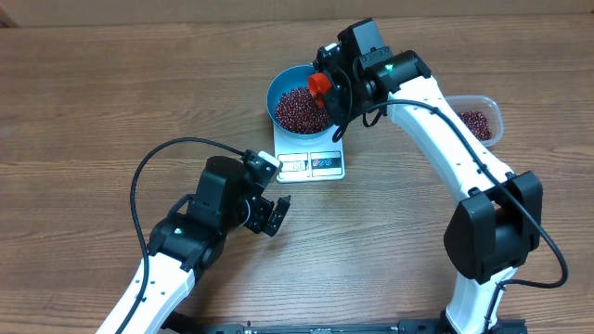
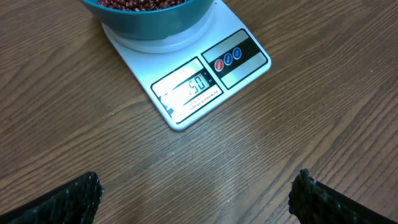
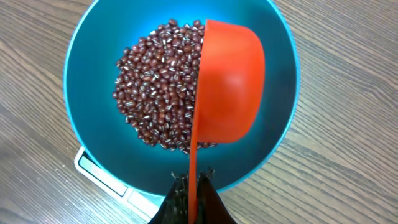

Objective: Scoop item into bowl and weigh 150g on scale
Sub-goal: 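Hold the scoop over the bowl and shake small amounts of beans in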

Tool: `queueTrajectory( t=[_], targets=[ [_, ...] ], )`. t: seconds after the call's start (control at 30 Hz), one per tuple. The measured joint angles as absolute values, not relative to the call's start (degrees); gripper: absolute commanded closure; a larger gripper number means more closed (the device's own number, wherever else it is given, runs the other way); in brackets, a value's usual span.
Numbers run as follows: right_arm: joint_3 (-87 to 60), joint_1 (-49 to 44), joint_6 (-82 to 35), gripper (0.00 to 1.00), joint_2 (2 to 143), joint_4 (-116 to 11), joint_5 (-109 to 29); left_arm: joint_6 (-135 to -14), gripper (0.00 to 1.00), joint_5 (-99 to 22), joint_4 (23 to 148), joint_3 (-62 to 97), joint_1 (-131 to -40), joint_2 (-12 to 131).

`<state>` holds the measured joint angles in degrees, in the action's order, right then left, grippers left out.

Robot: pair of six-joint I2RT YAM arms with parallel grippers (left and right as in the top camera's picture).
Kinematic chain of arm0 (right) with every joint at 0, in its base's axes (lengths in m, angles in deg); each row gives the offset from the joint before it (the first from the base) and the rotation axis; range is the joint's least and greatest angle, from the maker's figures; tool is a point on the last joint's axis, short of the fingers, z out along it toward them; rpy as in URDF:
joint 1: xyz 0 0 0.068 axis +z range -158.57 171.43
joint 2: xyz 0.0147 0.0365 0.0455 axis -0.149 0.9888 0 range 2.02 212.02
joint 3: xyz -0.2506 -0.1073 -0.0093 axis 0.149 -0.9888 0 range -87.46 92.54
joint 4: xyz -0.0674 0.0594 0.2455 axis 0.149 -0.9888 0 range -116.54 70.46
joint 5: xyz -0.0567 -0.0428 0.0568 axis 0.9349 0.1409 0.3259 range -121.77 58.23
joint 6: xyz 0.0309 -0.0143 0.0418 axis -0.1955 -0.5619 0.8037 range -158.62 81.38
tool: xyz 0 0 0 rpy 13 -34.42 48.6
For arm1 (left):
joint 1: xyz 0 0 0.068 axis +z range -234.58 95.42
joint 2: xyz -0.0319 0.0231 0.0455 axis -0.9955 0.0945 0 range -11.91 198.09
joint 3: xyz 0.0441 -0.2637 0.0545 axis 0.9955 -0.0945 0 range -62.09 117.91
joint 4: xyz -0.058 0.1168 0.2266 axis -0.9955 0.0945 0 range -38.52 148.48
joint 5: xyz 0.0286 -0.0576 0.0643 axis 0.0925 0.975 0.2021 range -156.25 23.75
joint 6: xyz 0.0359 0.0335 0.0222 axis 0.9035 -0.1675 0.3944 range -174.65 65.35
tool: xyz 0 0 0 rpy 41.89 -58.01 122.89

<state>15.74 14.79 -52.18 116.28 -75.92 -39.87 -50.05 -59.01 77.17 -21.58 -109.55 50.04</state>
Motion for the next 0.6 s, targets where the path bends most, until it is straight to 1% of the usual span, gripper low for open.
queueTrajectory(
  t=[0.37, 0.6],
  targets=[
    [15.74, 14.83, -52.2, 0.96, 116.28, -75.94, -37.51, -50.05, 0.0, -59.01, 77.17, -21.58, -109.55, 50.04],
    [15.74, 14.83, -52.22, 0.96, 116.28, -75.92, -39.28, -50.05, 0.0, -59.01, 77.17, -21.58, -109.55, 50.04]
  ],
)
